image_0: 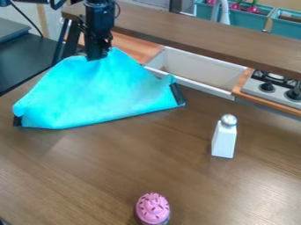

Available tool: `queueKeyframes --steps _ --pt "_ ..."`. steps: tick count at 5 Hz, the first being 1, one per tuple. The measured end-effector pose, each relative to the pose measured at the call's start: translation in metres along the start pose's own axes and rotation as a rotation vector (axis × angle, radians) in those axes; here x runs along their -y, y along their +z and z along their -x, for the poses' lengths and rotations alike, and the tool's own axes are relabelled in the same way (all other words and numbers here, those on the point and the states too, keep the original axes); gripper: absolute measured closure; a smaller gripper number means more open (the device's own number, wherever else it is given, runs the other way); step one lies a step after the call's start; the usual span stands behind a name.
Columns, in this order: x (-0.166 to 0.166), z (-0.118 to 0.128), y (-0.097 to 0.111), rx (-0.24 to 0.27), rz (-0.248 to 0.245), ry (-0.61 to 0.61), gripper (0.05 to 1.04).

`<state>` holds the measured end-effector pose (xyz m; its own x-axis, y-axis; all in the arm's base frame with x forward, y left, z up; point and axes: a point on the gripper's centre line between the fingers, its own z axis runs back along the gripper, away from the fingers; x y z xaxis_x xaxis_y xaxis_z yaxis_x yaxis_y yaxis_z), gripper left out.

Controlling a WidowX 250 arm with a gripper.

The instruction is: Fold the cloth from the bottom right to the top left

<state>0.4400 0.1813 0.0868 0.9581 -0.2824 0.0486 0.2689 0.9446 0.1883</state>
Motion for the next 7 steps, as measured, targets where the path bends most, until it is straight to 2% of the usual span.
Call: queueKeyframes --steps 2,3,4,5,6,7 --pt "-0.019 -0.003 -0.01 -0.011 0.002 0.011 1.02" --pt "-0.025 -0.006 -0.017 -0.023 0.007 0.01 0.887" --pt "-0.028 -0.007 -0.021 -0.025 0.004 0.015 0.641" --pt "-0.035 -0.006 -0.026 -0.034 -0.005 0.026 0.335" --pt "-0.04 -0.003 -0.027 -0.035 -0.008 0.04 0.096" --pt "-0.029 -0.002 -0.038 -0.034 0.052 0.03 0.083"
